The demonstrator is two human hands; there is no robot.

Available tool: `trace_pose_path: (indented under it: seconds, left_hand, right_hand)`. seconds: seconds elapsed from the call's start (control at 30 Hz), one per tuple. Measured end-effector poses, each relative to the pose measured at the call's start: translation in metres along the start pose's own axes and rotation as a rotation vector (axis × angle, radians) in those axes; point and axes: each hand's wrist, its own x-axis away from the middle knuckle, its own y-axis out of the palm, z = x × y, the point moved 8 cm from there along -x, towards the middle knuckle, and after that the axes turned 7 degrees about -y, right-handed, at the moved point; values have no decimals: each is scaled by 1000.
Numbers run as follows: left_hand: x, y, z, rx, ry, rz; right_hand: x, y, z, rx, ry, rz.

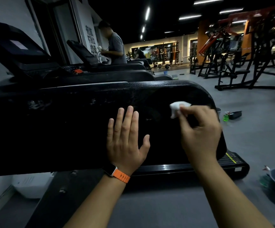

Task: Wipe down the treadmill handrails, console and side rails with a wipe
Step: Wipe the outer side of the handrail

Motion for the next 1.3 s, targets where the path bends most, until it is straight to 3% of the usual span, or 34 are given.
trace_pose_path:
  seconds: [0.1,0.23,0.37,0.5,0.63,0.77,0.9,1.03,1.17,1.3]
  left_hand:
    - [1,1,0,-2,2,-1]
    - [0,0,0,-14,3,-4]
    - [1,0,0,-15,3,-3]
    - [1,0,1,-18,3,-1]
    - [2,0,1,-6,-3,-2]
    - [2,1,0,-16,-2,-7]
    - [1,1,0,-5,-6,-2]
    - [1,1,0,-10,-7,-3]
    - [2,1,1,-11,-3,-1]
    - [1,1,0,-15,-7,3]
  right_hand:
    - [17,15,-18,36,-125,-121]
    - [13,-7,12,-15,67,64]
    - [30,12,-11,21,-19,-76]
    - [28,-6,12,-26,148,84]
    - [44,12,-12,40,-31,-101]
    - [38,-11,16,31,82,66]
    - [29,7,-8,65,-87,-41]
    - [-16,-12,19,-34,103,160]
    - [-26,7,-12,11,-50,69]
    - [-39,-6,13,-14,102,204]
